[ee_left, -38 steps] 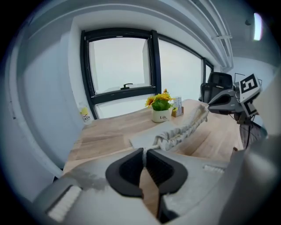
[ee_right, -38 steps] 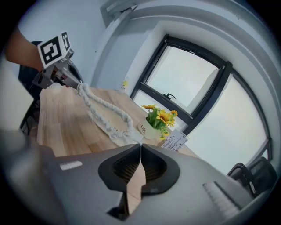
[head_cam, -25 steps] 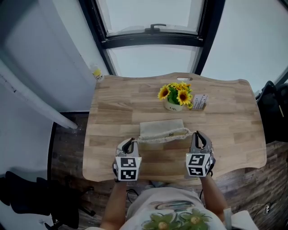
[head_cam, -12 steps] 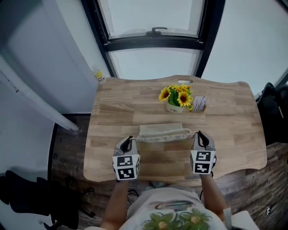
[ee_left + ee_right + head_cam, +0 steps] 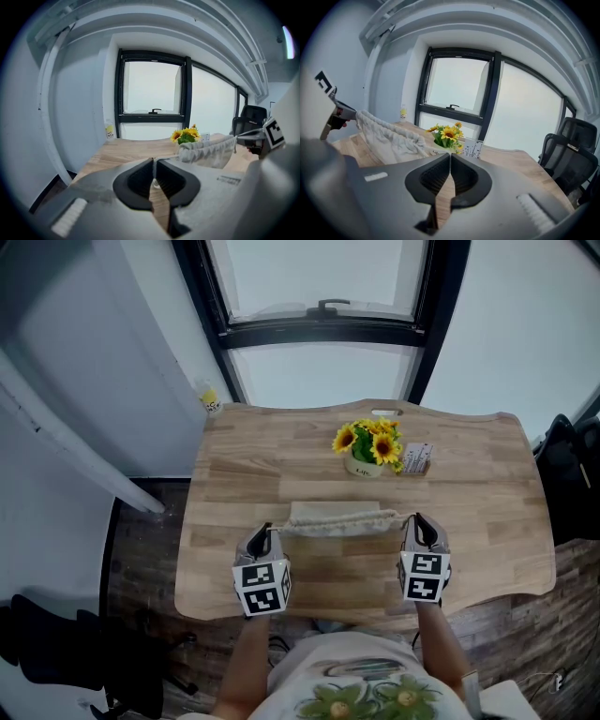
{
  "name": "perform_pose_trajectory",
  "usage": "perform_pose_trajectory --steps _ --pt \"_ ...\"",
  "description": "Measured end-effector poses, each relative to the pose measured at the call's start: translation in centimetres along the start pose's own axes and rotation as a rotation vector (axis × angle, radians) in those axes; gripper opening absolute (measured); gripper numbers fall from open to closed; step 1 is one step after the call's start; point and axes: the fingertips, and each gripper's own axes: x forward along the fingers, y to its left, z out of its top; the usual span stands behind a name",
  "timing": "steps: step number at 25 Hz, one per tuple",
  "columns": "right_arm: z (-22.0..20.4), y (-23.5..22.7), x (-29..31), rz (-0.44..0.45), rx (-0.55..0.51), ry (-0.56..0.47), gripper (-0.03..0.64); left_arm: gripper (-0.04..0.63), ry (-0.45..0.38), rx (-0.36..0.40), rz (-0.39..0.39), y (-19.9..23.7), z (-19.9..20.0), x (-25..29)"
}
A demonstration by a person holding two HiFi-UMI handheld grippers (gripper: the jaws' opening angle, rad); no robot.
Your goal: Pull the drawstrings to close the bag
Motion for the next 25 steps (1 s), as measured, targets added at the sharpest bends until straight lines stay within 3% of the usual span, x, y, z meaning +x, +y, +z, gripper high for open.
perform_pose_trajectory --steps 8,13,25 --pt "0.2 -0.4 0.1 -0.018 0.038 -0.013 0.011 0.012 -0.016 -0.052 0.050 1.1 0.3 -0.1" --pt "-0.1 -1.4 0.2 -0.038 0.069 -0.005 0.009 0.012 -0.016 -0.135 0.073 2.3 -0.1 -0.3" --pt "-0.3 -3.2 0.2 -0.086 0.102 -0.005 0.011 0.012 -0.028 -0.154 0.119 3.9 0.2 -0.6"
